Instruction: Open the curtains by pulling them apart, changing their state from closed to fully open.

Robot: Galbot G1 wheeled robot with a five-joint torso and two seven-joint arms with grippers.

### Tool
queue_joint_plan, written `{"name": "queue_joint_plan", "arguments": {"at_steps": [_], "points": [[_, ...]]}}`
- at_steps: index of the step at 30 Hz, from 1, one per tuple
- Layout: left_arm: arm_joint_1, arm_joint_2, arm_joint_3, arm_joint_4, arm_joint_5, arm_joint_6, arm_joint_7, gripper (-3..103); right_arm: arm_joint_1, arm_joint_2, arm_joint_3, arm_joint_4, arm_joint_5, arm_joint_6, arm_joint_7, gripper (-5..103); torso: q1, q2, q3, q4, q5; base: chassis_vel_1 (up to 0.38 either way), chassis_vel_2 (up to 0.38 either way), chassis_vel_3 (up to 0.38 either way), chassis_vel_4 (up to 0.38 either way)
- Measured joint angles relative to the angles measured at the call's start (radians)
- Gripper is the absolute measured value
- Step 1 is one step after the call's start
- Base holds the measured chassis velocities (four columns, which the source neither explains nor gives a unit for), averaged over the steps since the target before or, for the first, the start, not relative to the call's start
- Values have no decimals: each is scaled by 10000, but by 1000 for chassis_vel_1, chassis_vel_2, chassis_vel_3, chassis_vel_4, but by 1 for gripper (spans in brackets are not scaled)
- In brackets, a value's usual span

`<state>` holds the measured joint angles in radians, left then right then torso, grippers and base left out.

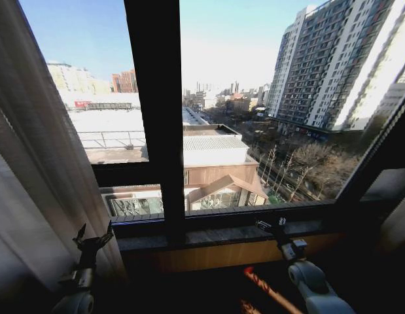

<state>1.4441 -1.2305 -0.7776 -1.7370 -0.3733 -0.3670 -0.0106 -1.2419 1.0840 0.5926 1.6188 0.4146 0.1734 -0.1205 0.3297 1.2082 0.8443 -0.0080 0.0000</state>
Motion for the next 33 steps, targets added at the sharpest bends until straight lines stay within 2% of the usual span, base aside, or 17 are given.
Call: {"name": "queue_joint_plan", "arguments": {"at_steps": [33], "points": [[0, 0, 0, 0, 0, 1, 0, 100, 0, 0, 0, 0, 0, 0, 0, 100, 0, 0, 0, 0, 0, 0, 0, 0, 0]]}}
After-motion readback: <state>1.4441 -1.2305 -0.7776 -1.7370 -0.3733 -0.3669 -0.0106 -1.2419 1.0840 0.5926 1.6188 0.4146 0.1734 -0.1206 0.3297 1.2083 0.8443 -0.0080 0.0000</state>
